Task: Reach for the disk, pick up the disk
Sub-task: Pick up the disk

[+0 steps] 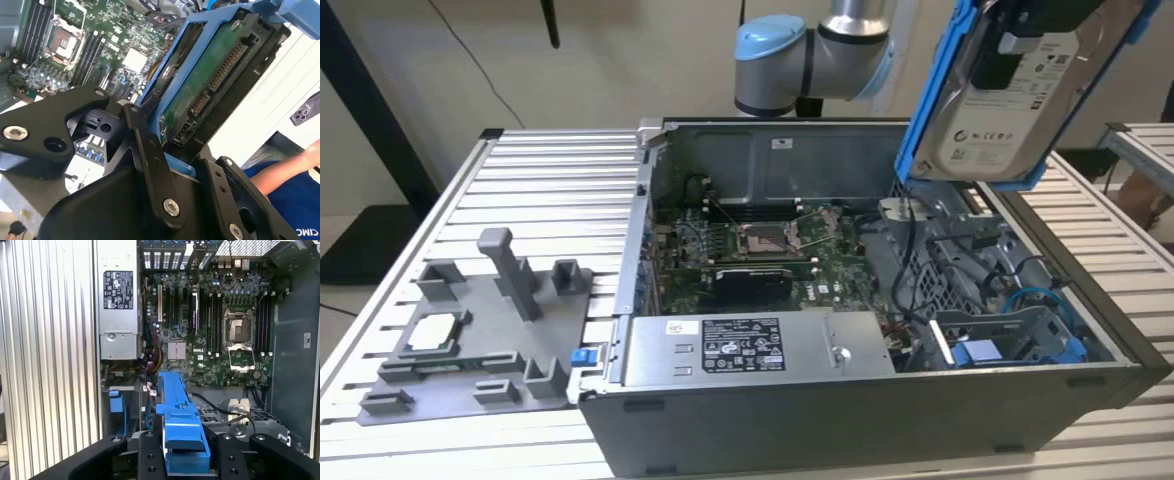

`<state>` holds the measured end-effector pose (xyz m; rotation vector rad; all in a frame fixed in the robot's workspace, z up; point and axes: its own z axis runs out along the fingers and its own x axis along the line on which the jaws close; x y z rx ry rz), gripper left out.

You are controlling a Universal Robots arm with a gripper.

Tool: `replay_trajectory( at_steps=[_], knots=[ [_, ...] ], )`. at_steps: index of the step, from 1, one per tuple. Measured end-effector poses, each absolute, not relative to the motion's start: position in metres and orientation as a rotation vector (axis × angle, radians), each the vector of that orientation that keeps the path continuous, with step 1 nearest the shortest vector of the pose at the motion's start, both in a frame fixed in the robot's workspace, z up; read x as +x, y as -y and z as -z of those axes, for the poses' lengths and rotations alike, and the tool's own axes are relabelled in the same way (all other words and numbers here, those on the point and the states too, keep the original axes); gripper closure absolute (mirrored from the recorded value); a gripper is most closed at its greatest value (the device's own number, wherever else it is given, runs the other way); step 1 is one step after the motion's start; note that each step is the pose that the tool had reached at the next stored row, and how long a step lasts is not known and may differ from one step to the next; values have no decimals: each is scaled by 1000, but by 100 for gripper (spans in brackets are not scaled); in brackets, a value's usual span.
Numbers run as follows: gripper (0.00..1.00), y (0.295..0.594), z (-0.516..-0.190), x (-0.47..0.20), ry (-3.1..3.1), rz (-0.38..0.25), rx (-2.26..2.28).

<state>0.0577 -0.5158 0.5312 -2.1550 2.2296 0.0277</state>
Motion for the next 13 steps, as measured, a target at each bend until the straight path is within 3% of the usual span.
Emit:
replay_trajectory(
  at_steps=[13],
  knots=[
    [100, 544, -527, 73, -2230, -28, -2155]
  ],
)
